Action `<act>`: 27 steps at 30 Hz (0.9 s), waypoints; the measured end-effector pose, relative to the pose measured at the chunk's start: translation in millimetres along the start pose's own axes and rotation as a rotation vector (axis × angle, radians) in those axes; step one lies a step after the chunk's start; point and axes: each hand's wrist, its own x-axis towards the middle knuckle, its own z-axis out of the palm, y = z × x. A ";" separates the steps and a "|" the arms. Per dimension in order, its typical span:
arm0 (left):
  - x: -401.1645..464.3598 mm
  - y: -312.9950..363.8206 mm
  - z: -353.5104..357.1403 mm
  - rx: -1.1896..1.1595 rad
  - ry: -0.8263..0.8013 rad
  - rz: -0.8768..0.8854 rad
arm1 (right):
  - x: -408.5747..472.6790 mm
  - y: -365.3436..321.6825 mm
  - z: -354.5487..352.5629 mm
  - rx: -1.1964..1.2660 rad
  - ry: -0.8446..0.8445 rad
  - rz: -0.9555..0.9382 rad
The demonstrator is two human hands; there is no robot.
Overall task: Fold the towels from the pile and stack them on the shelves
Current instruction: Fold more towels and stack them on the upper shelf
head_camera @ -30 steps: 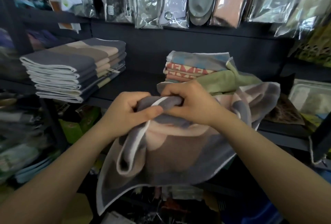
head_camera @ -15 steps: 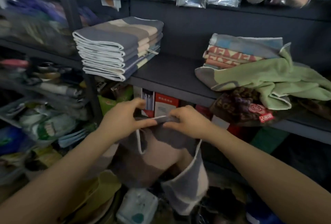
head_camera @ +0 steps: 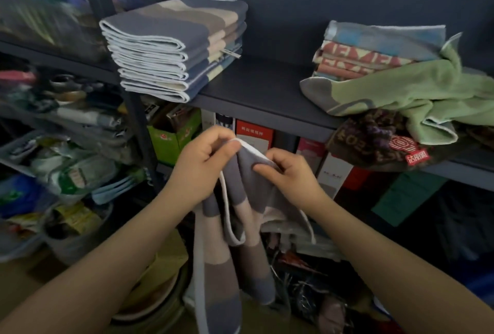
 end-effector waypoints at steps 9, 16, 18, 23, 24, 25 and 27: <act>3.9 -39.7 1.2 -0.166 0.357 -0.360 | -32.8 79.0 -20.8 -0.588 -0.065 0.332; -11.5 -64.4 15.8 0.748 -0.112 -0.201 | -28.2 53.5 -12.4 -0.489 -0.047 0.174; -14.2 -52.8 28.5 0.741 -0.210 -0.034 | -20.2 39.5 -6.1 -0.440 -0.099 0.142; -11.8 -41.5 51.2 0.577 -0.430 0.151 | -7.5 22.3 -10.3 -0.325 -0.113 0.168; -11.0 -41.0 54.6 0.560 -0.405 0.125 | -7.4 21.9 -13.9 -0.312 -0.139 0.179; -11.2 -40.7 58.8 0.559 -0.391 0.113 | -8.7 22.6 -17.9 -0.306 -0.175 0.173; -13.3 -40.6 66.8 0.548 -0.369 0.132 | -13.0 27.0 -28.8 -0.281 -0.244 0.145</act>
